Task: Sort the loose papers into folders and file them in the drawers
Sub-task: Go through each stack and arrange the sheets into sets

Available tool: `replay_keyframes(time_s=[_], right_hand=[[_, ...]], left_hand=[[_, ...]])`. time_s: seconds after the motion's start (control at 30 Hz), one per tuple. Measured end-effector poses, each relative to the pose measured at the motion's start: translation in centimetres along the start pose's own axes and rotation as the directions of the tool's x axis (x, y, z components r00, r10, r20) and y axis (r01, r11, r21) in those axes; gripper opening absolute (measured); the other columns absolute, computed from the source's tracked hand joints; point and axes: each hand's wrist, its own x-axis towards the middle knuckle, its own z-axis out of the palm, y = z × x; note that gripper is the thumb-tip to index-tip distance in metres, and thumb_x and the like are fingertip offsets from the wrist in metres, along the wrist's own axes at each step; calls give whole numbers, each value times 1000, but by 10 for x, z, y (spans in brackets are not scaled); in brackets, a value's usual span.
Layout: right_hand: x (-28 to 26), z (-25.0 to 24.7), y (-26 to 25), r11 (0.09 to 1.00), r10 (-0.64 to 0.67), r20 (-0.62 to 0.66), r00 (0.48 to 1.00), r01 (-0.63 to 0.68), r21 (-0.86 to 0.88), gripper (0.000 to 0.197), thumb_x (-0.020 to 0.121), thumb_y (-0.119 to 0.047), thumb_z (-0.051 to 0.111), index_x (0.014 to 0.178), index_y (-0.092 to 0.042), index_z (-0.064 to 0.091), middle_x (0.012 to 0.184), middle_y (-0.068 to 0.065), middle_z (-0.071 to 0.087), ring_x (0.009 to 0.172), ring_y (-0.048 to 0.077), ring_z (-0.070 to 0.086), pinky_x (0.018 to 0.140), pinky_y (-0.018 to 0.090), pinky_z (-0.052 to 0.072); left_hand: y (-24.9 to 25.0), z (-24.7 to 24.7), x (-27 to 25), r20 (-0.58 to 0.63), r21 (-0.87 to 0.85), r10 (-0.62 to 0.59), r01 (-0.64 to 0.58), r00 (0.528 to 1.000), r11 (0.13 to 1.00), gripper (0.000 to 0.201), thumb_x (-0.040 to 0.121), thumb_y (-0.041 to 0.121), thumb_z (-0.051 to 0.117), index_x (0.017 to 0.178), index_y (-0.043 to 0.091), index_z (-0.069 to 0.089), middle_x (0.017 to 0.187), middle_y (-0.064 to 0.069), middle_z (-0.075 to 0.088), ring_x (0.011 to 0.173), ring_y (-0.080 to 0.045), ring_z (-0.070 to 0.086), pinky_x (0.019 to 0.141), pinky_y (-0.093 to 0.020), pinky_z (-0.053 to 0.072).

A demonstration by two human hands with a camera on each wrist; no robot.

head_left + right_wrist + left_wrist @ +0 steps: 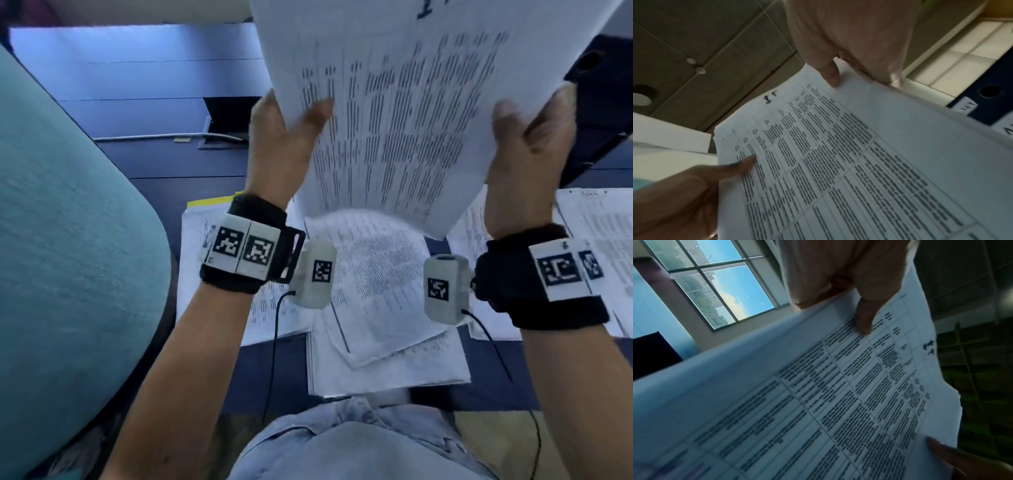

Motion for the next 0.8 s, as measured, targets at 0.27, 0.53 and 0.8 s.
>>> replay_keyframes(time_s=[0.27, 0.53, 0.8], right_hand=[[-32, -2, 9, 993, 115, -43, 992, -117, -33, 22, 89, -6, 50, 91, -21, 34, 91, -4, 46, 80, -1, 50, 79, 22, 44], [-36, 10, 24, 979, 170, -62, 984, -176, -105, 23, 93, -5, 41, 84, -24, 32, 85, -10, 45, 72, -9, 48, 70, 17, 43], [-64, 55, 64, 808, 566, 320, 760, -432, -401, 13, 95, -3, 45, 99, -11, 36, 108, 16, 61, 95, 28, 61, 83, 40, 52]], left_hand=[[-27, 2, -25, -67, -14, -151, 150, 986, 989, 27, 72, 5, 76, 84, 15, 54, 78, 8, 60, 65, 7, 58, 60, -12, 47], [-44, -1, -36, -105, 107, -196, 207, 975, 973, 35, 64, 42, 64, 91, 20, 60, 91, 1, 67, 85, -17, 66, 76, -33, 56], [-43, -69, 13, -446, 379, -133, 322, 885, 868, 19, 71, 25, 64, 89, 20, 61, 94, 1, 67, 92, -23, 65, 88, -37, 51]])
